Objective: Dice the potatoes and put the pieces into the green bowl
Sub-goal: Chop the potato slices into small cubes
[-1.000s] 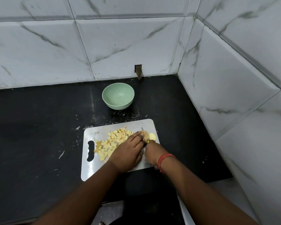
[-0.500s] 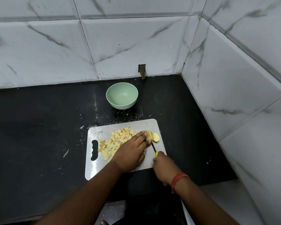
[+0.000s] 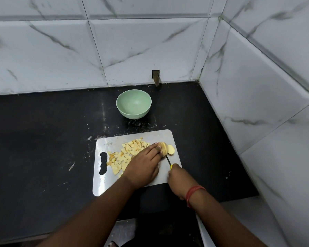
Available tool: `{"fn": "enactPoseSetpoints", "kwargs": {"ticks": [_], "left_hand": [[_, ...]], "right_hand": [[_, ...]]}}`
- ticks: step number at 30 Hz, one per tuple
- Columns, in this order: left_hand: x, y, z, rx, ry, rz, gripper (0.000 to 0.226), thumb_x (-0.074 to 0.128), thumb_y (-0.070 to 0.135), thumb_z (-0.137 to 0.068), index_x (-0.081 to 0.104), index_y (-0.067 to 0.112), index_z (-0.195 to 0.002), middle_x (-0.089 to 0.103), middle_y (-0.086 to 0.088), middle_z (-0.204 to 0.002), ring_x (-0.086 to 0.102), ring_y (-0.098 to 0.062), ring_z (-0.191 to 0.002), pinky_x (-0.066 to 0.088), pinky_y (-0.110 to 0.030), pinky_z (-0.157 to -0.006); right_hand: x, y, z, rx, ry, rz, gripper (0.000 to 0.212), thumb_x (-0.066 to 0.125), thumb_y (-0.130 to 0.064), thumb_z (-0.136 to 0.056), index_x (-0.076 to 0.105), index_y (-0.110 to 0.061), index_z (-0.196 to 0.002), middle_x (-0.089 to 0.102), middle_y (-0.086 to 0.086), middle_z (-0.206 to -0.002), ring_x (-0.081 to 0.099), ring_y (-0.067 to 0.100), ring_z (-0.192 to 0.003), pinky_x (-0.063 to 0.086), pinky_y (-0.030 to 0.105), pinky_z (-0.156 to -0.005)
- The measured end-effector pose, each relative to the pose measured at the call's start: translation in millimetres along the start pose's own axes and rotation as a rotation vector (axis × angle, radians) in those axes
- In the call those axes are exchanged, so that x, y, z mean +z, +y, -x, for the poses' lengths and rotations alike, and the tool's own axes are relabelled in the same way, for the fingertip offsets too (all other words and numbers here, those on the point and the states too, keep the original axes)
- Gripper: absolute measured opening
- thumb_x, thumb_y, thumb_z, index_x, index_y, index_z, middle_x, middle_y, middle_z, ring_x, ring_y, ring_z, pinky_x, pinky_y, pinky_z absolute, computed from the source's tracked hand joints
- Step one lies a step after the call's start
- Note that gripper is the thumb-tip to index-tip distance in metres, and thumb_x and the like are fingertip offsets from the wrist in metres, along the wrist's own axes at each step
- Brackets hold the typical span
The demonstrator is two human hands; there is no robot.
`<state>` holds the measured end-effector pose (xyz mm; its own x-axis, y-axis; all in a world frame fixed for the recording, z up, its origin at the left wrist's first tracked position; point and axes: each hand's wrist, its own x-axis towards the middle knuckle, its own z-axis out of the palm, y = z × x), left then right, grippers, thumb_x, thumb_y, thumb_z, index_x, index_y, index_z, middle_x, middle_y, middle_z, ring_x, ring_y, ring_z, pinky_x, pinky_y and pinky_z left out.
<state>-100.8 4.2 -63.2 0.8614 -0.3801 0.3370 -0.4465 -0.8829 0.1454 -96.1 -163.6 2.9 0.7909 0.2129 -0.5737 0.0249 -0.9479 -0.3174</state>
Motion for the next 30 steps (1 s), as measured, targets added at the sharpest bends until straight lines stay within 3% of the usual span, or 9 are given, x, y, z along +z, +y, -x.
{"fn": "enactPoseSetpoints", "kwargs": {"ticks": [4, 8, 12, 15, 19, 23, 30], "left_hand": [[0.2, 3.1, 0.5, -0.025, -0.003, 0.006, 0.046, 0.061, 0.022, -0.089, 0.064, 0.007, -0.132, 0.061, -0.012, -0.138, 0.05, -0.028, -0.137, 0.031, -0.033, -0.117], [-0.1, 2.2, 1.0, -0.034, -0.01, 0.019, 0.048, 0.066, 0.021, -0.086, 0.064, 0.007, -0.132, 0.06, -0.012, -0.139, 0.049, -0.027, -0.138, 0.029, -0.032, -0.116], [0.9, 2.2, 0.6, -0.029, -0.023, 0.017, 0.048, 0.064, 0.021, -0.087, 0.064, 0.007, -0.133, 0.059, -0.013, -0.14, 0.048, -0.027, -0.138, 0.03, -0.034, -0.118], [2.3, 0.7, 1.4, -0.048, -0.037, 0.046, 0.048, 0.062, 0.019, -0.089, 0.061, 0.007, -0.135, 0.056, -0.012, -0.143, 0.044, -0.027, -0.142, 0.032, -0.034, -0.117], [2.2, 1.4, 3.3, -0.084, -0.035, 0.084, 0.046, 0.067, 0.016, -0.091, 0.061, 0.008, -0.136, 0.053, -0.015, -0.145, 0.045, -0.029, -0.141, 0.038, -0.035, -0.112], [1.4, 1.7, 1.9, -0.075, -0.015, 0.083, 0.043, 0.068, 0.016, -0.091, 0.063, 0.007, -0.133, 0.057, -0.016, -0.138, 0.049, -0.03, -0.134, 0.041, -0.038, -0.112], [0.7, 0.1, 1.0, -0.05, 0.017, 0.077, 0.04, 0.068, 0.015, -0.089, 0.066, 0.007, -0.128, 0.061, -0.012, -0.131, 0.053, -0.028, -0.127, 0.041, -0.038, -0.113]], "right_hand": [[11.4, 10.5, 0.5, -0.004, 0.014, 0.067, 0.022, 0.039, -0.003, -0.096, 0.043, -0.001, -0.117, 0.064, 0.013, -0.1, 0.056, 0.018, -0.073, 0.036, 0.027, -0.06], [15.5, 23.2, 2.6, 0.012, -0.018, 0.06, 0.024, 0.037, -0.005, -0.098, 0.045, 0.0, -0.121, 0.052, 0.006, -0.08, 0.063, 0.027, -0.094, 0.028, 0.021, -0.049], [4.7, 20.3, 9.9, 0.024, 0.01, -0.081, 0.02, 0.037, -0.012, -0.102, 0.048, -0.003, -0.117, 0.063, 0.015, -0.109, 0.061, 0.026, -0.093, 0.037, 0.024, -0.068], [-1.3, 17.2, 13.0, -0.009, 0.093, -0.132, 0.021, 0.036, -0.021, -0.104, 0.048, -0.006, -0.113, 0.061, 0.013, -0.107, 0.059, 0.022, -0.086, 0.037, 0.025, -0.066], [-5.7, 10.0, 6.4, -0.024, 0.118, -0.127, 0.021, 0.038, -0.024, -0.104, 0.047, -0.008, -0.113, 0.054, 0.006, -0.094, 0.05, 0.012, -0.071, 0.034, 0.022, -0.05], [-7.5, 2.5, -1.0, -0.023, 0.125, -0.123, 0.022, 0.038, -0.026, -0.104, 0.046, -0.008, -0.112, 0.054, 0.006, -0.091, 0.052, 0.015, -0.07, 0.036, 0.028, -0.055], [-8.7, -1.4, -6.6, -0.043, 0.111, -0.071, 0.021, 0.038, -0.024, -0.104, 0.045, -0.008, -0.116, 0.061, 0.011, -0.104, 0.052, 0.016, -0.077, 0.038, 0.027, -0.065]]}}
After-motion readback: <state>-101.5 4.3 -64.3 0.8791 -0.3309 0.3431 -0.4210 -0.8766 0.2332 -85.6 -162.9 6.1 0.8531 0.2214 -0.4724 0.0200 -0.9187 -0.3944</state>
